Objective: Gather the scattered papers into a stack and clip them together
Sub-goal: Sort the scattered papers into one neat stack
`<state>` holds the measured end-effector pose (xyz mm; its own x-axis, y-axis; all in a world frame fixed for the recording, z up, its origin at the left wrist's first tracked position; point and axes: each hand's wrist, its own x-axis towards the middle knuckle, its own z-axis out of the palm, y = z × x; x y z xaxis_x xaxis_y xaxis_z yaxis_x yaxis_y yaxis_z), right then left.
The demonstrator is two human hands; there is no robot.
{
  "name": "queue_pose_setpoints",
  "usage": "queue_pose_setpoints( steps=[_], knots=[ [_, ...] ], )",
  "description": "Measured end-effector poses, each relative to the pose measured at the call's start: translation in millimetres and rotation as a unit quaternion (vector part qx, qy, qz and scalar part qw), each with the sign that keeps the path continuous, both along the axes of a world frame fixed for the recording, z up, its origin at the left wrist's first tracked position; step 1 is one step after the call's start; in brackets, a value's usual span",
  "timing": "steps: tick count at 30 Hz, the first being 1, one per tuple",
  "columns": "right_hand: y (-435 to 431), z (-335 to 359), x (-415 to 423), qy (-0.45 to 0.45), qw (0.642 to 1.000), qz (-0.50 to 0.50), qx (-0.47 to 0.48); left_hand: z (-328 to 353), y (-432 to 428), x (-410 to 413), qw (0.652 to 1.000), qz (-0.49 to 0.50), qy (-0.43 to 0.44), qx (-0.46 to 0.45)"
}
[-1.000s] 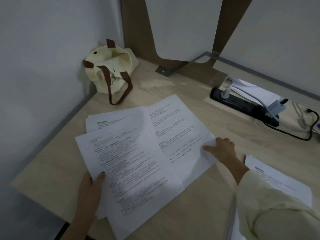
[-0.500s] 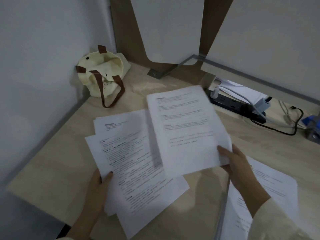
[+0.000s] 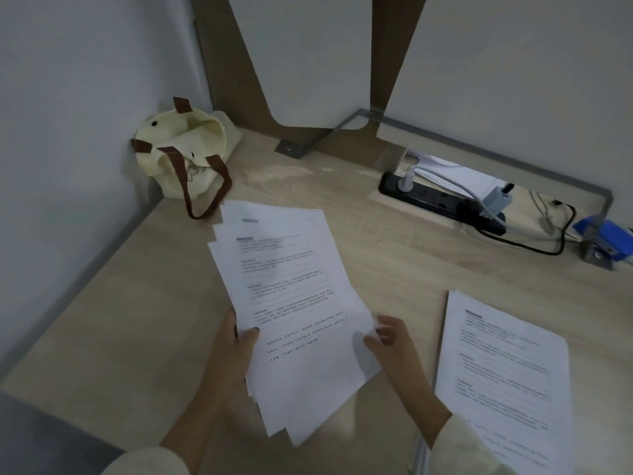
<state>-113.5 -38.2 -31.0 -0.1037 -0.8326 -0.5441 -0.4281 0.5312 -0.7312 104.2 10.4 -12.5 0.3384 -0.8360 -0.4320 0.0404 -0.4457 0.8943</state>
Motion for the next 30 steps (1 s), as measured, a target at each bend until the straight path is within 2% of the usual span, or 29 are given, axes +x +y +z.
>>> queue_pose_setpoints(
  steps=[3,8,12,15,30],
  knots=[
    [-18.6,15.7,-8.3,-0.012,1.000,0.008,-0.028,11.2,-3.8,-0.1,0.999,-0.018,-0.011,-0.043],
    [-45.3,64.0,-12.5,-0.166,0.985,0.000,-0.040,37.6,-13.7,-6.3,0.989,-0.060,-0.002,-0.136],
    [-48.5,101.3,-22.3,-0.187,0.969,0.006,-0.163,62.0,-32.0,-13.0,0.978,-0.052,-0.025,-0.201],
    [-42.3,116.6,-32.8,-0.215,0.956,0.010,-0.201,74.6,-44.2,-19.2,0.973,-0.040,-0.030,-0.224],
    [0.7,88.1,-41.6,-0.242,0.947,-0.095,-0.188,61.9,-39.6,-58.3,0.983,-0.004,-0.028,-0.180]
  ],
)
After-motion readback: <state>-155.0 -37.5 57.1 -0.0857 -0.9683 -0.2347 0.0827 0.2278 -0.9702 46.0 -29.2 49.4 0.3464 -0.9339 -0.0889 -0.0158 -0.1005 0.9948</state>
